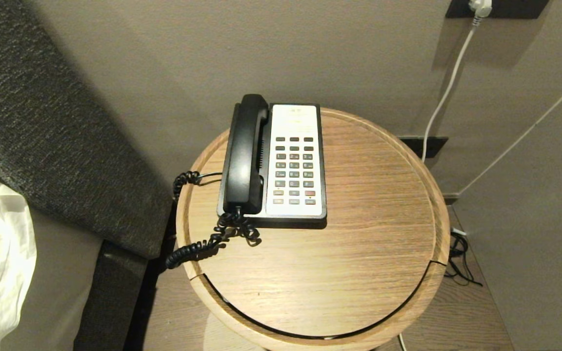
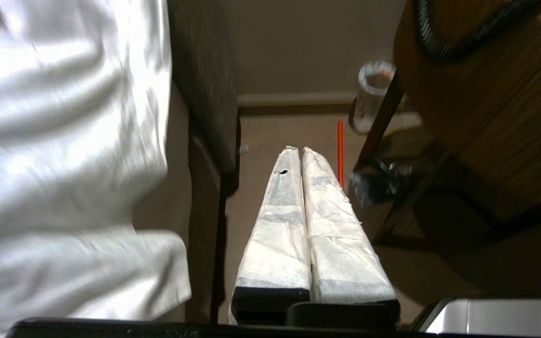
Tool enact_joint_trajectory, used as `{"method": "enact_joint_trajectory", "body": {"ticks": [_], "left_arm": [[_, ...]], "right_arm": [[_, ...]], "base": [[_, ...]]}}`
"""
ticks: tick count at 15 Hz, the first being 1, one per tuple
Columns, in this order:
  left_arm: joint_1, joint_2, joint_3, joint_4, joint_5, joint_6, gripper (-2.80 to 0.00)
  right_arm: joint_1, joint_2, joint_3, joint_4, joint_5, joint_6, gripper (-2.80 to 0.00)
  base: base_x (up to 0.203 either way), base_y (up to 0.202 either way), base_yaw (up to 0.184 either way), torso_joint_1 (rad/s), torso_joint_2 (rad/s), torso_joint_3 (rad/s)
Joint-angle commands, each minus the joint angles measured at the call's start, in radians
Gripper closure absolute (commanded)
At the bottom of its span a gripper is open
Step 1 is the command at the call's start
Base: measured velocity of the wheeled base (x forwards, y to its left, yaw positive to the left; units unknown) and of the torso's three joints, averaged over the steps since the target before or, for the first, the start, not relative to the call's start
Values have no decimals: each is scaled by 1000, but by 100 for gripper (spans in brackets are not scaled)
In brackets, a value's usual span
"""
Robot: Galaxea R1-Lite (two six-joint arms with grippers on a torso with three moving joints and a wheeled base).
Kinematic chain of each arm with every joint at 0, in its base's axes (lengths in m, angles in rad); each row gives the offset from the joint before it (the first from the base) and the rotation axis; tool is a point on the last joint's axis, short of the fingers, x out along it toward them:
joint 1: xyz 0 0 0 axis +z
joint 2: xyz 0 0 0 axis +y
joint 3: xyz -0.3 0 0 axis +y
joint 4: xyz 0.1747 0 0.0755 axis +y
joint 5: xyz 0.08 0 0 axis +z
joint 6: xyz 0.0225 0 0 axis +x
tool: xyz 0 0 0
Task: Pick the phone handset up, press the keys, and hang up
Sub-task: Pick up the desk phone handset
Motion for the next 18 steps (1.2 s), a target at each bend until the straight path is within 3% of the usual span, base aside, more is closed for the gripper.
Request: {"method": "enact_joint_trajectory", "body": {"ticks": [1, 4, 8, 10, 11, 14, 18], "left_arm": [[0, 50, -186, 109, -11, 6, 0], [2, 249, -554, 327, -65, 19, 0], [31, 666, -1019, 490, -161, 38, 0], [28, 853, -1192, 553, -186, 43, 0], [-9, 935, -1259, 576, -182, 44, 0], [-254, 1118, -1404, 605, -47, 4, 0], [-622, 1367, -1578, 609, 310, -133, 0]], "right_arm": [[-1, -3, 0, 0, 0, -1, 0], [1, -3, 0, 0, 0, -1, 0], [-1, -3, 0, 0, 0, -1, 0], [0, -3, 0, 0, 0, -1, 0], [1, -3, 0, 0, 0, -1, 0], [1, -3, 0, 0, 0, -1, 0], [0, -3, 0, 0, 1, -1, 0]], "base": [[0, 0, 0, 0, 0, 0], [0, 0, 0, 0, 0, 0], [0, 0, 0, 0, 0, 0], [0, 0, 0, 0, 0, 0], [0, 0, 0, 0, 0, 0], [0, 0, 0, 0, 0, 0], [0, 0, 0, 0, 0, 0]]}}
